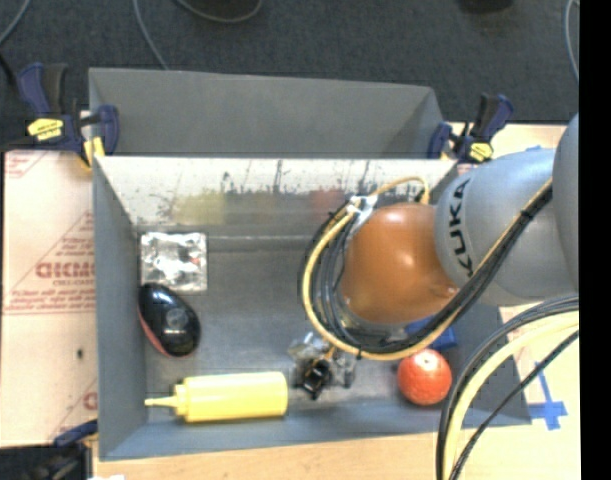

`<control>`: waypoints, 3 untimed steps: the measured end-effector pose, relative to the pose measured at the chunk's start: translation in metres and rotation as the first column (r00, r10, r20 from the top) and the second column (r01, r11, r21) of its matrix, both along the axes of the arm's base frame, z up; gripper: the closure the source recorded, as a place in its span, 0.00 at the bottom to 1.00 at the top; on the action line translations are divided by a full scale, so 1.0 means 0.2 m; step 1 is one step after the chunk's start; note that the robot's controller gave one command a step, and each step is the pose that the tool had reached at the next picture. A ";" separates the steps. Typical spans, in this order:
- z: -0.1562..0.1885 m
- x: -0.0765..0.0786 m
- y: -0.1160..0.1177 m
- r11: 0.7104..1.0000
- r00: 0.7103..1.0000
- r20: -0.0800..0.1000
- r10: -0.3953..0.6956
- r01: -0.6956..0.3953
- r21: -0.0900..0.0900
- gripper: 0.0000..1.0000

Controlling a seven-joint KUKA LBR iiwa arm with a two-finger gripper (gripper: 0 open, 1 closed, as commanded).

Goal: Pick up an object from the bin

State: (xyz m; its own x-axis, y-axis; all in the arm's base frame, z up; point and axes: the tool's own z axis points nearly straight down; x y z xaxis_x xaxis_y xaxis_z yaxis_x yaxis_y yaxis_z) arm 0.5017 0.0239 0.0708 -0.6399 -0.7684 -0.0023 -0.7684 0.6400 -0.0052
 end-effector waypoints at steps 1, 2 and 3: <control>0.02 0.00 0.00 1.000 1.000 -0.001 0.000 0.000 0.001 1.00; 0.08 0.00 0.00 1.000 1.000 0.000 -0.003 0.003 0.000 1.00; 0.11 0.00 0.00 1.000 1.000 0.002 -0.004 0.004 0.001 1.00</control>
Offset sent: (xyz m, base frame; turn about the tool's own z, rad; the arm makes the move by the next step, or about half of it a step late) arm 0.0000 -0.0001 0.0210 0.0000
